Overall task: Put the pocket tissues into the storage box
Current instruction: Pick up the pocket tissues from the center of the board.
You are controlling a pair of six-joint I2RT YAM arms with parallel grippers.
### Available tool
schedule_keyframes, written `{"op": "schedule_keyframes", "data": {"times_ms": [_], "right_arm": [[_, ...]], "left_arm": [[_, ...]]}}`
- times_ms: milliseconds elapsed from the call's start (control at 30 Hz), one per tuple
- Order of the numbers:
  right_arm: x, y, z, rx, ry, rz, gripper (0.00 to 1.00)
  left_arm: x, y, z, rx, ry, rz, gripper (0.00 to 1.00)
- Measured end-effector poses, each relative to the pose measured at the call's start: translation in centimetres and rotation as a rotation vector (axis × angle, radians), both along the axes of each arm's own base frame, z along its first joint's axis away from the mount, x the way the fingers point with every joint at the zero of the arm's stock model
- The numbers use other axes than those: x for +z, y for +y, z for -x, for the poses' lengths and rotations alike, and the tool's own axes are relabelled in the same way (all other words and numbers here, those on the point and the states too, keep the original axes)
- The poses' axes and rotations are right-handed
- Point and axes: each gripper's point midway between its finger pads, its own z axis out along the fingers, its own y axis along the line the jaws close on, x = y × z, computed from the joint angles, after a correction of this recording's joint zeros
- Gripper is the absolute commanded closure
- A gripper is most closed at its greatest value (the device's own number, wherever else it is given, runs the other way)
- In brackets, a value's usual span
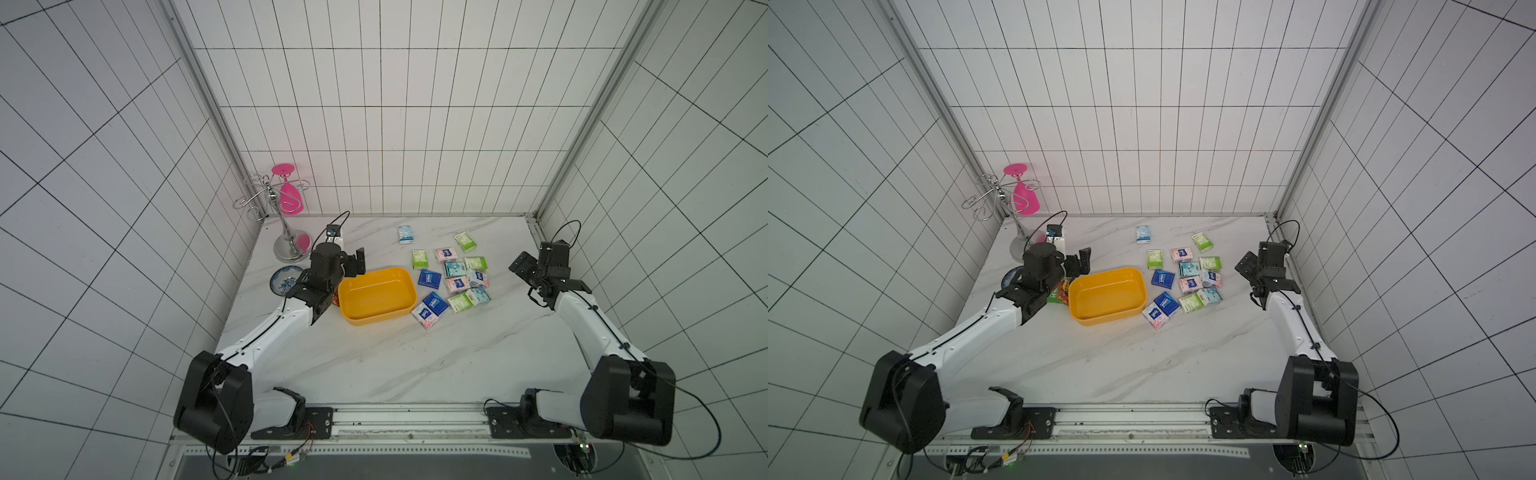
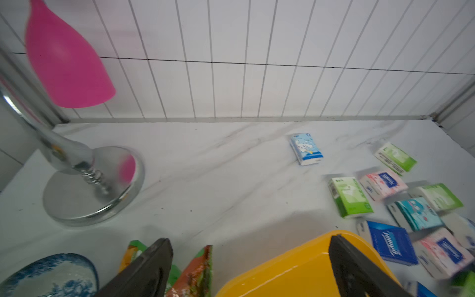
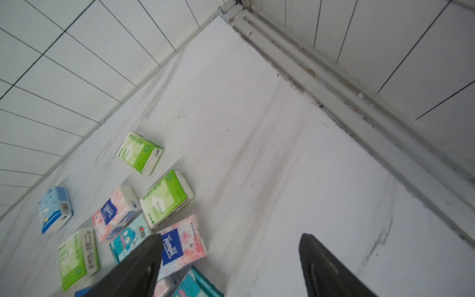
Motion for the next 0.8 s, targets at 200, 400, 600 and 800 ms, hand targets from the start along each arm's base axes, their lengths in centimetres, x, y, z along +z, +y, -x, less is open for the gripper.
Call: {"op": "schedule_keyframes", "data": {"times_ms": [200,400,600,800], "right_arm": [[-3.1,6.6,2.4,0.217,0.223,-0.124,0.17],[-4.1,9.7,5.2,0.27,0.341,-0.291,0.16],[-6.7,10.6,7.1,0.055,0.422,-0.52,0.15],[-8.4,10.6,7.0,-0.153,0.435,-0.681,0.14]], "left_arm": [[-2.1,-4.2,3.0,-0.074,0.15,0.083,0.02],[-2.9,-3.2,3.4,-0.011,0.205,0.118,0.02],[-2.0,0.0,3.0,0.096,0.202,0.161,0.02],[-1.2,3.0,3.8,0.189,0.18,0.222,0.02]]}}
